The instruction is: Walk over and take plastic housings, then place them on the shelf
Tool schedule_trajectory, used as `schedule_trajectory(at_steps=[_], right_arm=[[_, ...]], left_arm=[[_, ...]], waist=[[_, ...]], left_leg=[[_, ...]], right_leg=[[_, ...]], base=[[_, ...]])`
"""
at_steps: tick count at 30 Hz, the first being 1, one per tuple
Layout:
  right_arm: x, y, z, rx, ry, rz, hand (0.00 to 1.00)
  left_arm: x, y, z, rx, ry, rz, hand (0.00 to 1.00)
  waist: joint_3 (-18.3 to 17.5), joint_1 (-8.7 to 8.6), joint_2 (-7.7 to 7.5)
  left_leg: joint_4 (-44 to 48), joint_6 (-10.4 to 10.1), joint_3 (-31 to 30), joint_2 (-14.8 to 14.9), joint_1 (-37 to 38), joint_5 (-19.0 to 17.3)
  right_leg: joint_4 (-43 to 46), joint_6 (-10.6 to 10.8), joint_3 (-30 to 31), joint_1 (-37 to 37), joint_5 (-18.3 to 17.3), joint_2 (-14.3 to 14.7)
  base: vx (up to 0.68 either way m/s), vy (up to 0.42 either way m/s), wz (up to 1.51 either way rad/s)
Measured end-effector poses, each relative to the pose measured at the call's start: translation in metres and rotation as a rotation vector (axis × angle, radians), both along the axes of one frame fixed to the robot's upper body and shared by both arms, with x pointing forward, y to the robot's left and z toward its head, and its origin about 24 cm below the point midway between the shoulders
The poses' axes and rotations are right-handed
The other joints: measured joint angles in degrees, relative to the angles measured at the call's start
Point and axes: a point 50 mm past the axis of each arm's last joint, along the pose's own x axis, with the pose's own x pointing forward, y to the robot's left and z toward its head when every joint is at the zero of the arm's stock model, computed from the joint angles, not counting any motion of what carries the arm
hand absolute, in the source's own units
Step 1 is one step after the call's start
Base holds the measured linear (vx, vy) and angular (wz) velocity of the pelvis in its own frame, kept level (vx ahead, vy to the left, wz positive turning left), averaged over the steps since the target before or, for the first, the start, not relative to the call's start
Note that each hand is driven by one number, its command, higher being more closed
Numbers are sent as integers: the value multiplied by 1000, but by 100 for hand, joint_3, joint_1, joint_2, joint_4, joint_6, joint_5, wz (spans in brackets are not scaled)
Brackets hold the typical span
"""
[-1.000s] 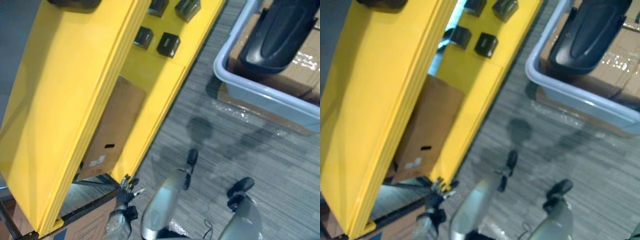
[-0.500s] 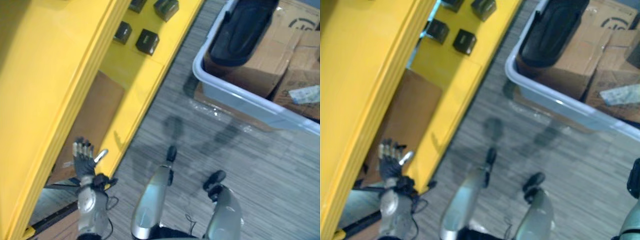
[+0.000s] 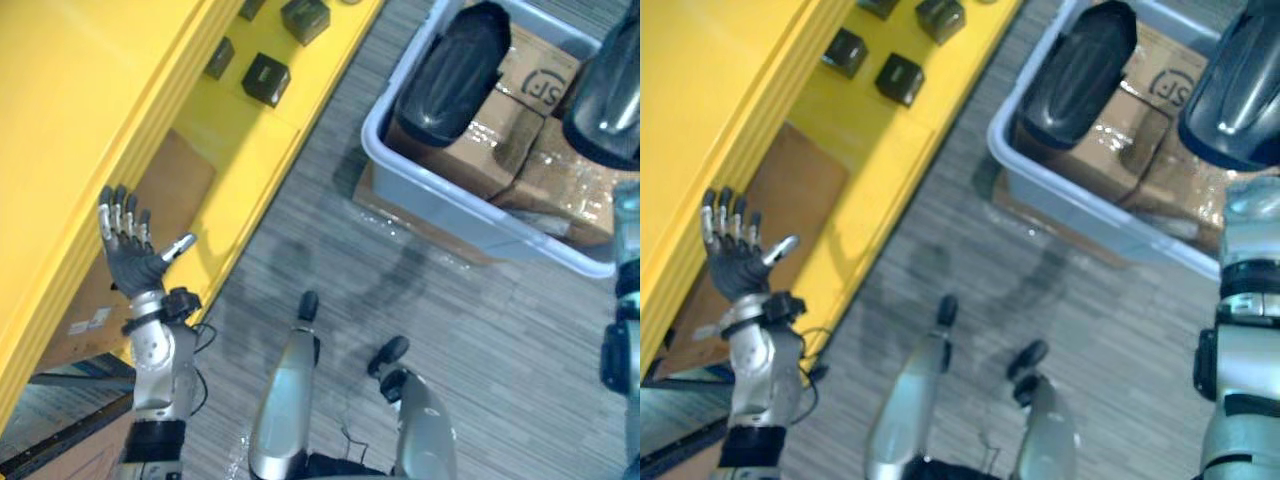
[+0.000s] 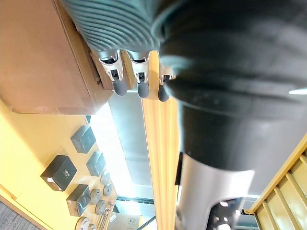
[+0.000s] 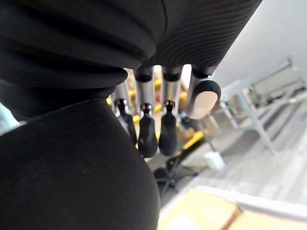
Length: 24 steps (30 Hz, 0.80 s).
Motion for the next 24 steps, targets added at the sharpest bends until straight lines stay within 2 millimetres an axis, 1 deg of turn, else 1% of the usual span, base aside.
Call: schedule_trajectory(at_steps=[2, 5, 8, 9, 10, 11, 12, 13, 14, 15, 16, 17, 18, 19, 21, 22, 23, 24], right_arm=[[0, 1, -1, -8, -2, 6, 100], [1, 3, 3, -49, -14, 18, 100], [2, 14, 18, -139, -67, 59, 100], [3, 19, 26, -174, -95, 80, 100], [3, 27, 36, -229, -132, 106, 100], [2, 35, 46, -281, -170, 131, 100], [2, 40, 51, -303, -192, 144, 100], [1, 49, 60, -351, -235, 172, 100], [-2, 59, 68, -396, -280, 204, 100], [-3, 64, 71, -423, -298, 220, 100], [-7, 74, 75, -473, -338, 256, 100], [-8, 83, 76, -502, -364, 286, 100], [-9, 94, 73, -532, -391, 325, 100], [-10, 98, 72, -539, -404, 344, 100], [-11, 119, 58, -564, -445, 416, 100], [-11, 121, 56, -569, -449, 423, 100], [-12, 129, 49, -588, -452, 451, 100], [-13, 137, 42, -607, -455, 478, 100]], left_arm=[[0, 0, 0, 3, 1, 1, 0], [2, -3, 4, 48, -4, 3, 0], [12, -5, 10, 84, 27, -22, 0], [17, -5, 13, 101, 46, -35, 0], [22, -3, 21, 136, 57, -51, 0], [28, -1, 30, 177, 61, -74, 0], [30, -1, 34, 192, 66, -86, 0], [36, -2, 40, 213, 84, -115, 0], [40, -5, 44, 222, 91, -141, 0], [42, -7, 45, 221, 93, -158, 0], [45, -10, 48, 206, 100, -200, 0], [47, -11, 49, 200, 112, -224, 0], [50, -13, 50, 201, 132, -265, 0], [52, -16, 50, 194, 139, -291, 0], [60, -32, 43, 178, 200, -395, 0], [61, -34, 42, 179, 208, -403, 0], [64, -40, 35, 173, 241, -427, 0], [66, -45, 28, 127, 267, -453, 0]], waist=[[0, 10, -1], [-3, -5, -6], [0, -35, -57], [-3, -57, -94], [-11, -125, -155], [-4, -139, -273], [-8, -147, -318], [-12, -243, -366], [-15, -299, -414], [-38, -306, -453], [-75, -373, -516], [-163, -417, -595], [-297, -480, -718], [-321, -503, -757], [-476, -579, -903], [-502, -585, -911], [-653, -603, -928], [-769, -606, -923]], left_leg=[[-21, -19, 4, 32, -2, 12], [-62, -45, 18, 57, 25, 30], [-206, -66, 132, 82, 148, 80], [-258, -73, 174, 82, 219, 103], [-347, -78, 200, 85, 280, 144], [-493, -97, 300, 101, 423, 203], [-559, -102, 341, 104, 491, 226], [-690, -105, 360, 98, 657, 263], [-822, -108, 412, 94, 877, 285], [-894, -112, 448, 94, 977, 301], [-1042, -125, 464, 93, 1152, 336], [-1140, -136, 474, 93, 1226, 363], [-1260, -152, 509, 105, 1307, 400], [-1297, -156, 520, 111, 1373, 403], [-1467, -160, 627, 115, 1710, 404], [-1489, -160, 635, 115, 1738, 404], [-1579, -160, 674, 109, 1834, 404], [-1661, -167, 710, 93, 1985, 410]], right_leg=[[-37, -9, 2, 0, 15, 36], [-41, -9, 7, -1, 15, 52], [-43, -15, 101, -3, 18, 50], [-45, -16, 138, 2, 20, 43], [-51, -17, 154, 12, 20, 40], [-62, -22, 237, 21, 23, 40], [-70, -23, 271, 42, 24, 40], [-125, -23, 271, 171, 24, 39], [-188, -23, 288, 328, 24, 39], [-212, -23, 311, 380, 24, 40], [-289, -22, 314, 523, 24, 54], [-323, -21, 315, 555, 23, 62], [-372, -22, 333, 574, 24, 84], [-397, -22, 334, 633, 24, 94], [-555, -13, 371, 921, 28, 125], [-568, -11, 375, 941, 29, 128], [-622, 0, 391, 1002, 36, 130], [-705, 24, 402, 1130, 52, 132]], base=[[3, -9, -5], [1, -5, -1], [15, -8, -12], [23, -8, -14], [46, -18, -21], [49, -20, -22], [57, -22, -19], [55, -11, -11], [45, -7, -9], [67, -7, -11], [47, -10, -7], [73, -18, -7], [50, -15, -7], [93, -21, -9], [94, -11, -10], [75, 3, -10], [81, 6, -8], [83, 7, -8]])
